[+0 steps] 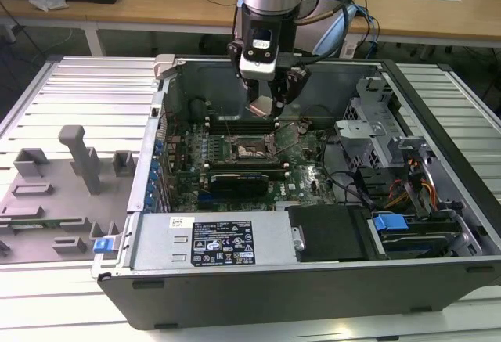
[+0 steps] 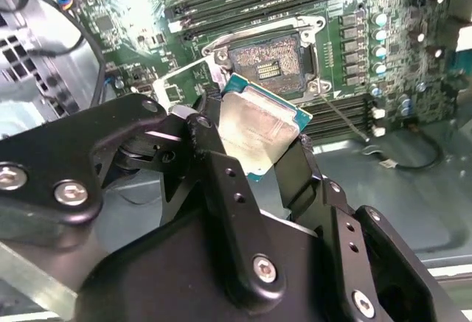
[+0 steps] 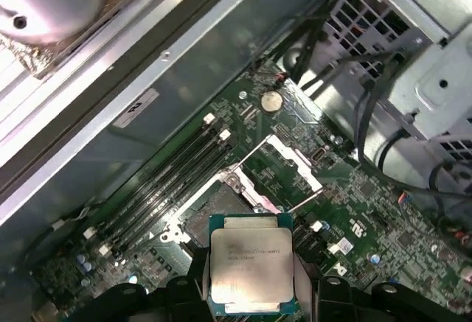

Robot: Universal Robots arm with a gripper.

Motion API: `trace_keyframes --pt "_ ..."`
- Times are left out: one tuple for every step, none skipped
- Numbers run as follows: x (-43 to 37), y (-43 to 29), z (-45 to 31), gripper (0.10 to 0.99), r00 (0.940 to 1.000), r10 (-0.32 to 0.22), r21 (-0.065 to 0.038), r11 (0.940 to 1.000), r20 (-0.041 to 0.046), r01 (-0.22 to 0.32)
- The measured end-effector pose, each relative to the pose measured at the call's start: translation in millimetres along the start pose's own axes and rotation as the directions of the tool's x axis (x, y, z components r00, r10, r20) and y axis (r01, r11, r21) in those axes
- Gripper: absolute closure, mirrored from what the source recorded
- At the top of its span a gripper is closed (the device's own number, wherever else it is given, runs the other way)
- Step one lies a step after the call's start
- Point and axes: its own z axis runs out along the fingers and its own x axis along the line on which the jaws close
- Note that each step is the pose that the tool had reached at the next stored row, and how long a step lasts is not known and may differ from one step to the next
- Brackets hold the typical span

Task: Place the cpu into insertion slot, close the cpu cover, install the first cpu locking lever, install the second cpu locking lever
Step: 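Place the cpu into insertion slot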

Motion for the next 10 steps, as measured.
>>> trace_keyframes --pt "0.0 0.0 0.2 0.545 0.9998 0.018 0.0 0.9998 0.0015 -0.018" --pt "0.0 0.0 0.4 0.545 0.9994 0.034 0.0 0.9994 0.0028 -0.034" --pt "0.0 -0.1 0.7 0.545 0.9984 0.057 0.0 0.9984 0.0047 -0.057" --pt "0.0 -0.1 1.0 0.545 0.997 0.078 0.0 0.997 0.0064 -0.078" --pt "0.0 -0.1 1.2 0.545 0.9954 0.095 0.0 0.9955 0.0078 -0.095" --pt "0.0 -0.1 1.6 0.545 0.9926 0.121 0.0 0.9926 0.0099 -0.121" --pt "0.0 -0.2 2.0 0.545 0.9888 0.148 0.0 0.9889 0.0121 -0.149" --pt "0.0 -0.2 2.4 0.545 0.9847 0.174 -0.001 0.9848 0.0142 -0.174" --pt "0.0 -0.2 2.7 0.545 0.9816 0.191 -0.001 0.9817 0.0155 -0.191" --pt "0.0 -0.2 2.9 0.545 0.978 0.208 -0.001 0.9782 0.017 -0.208"
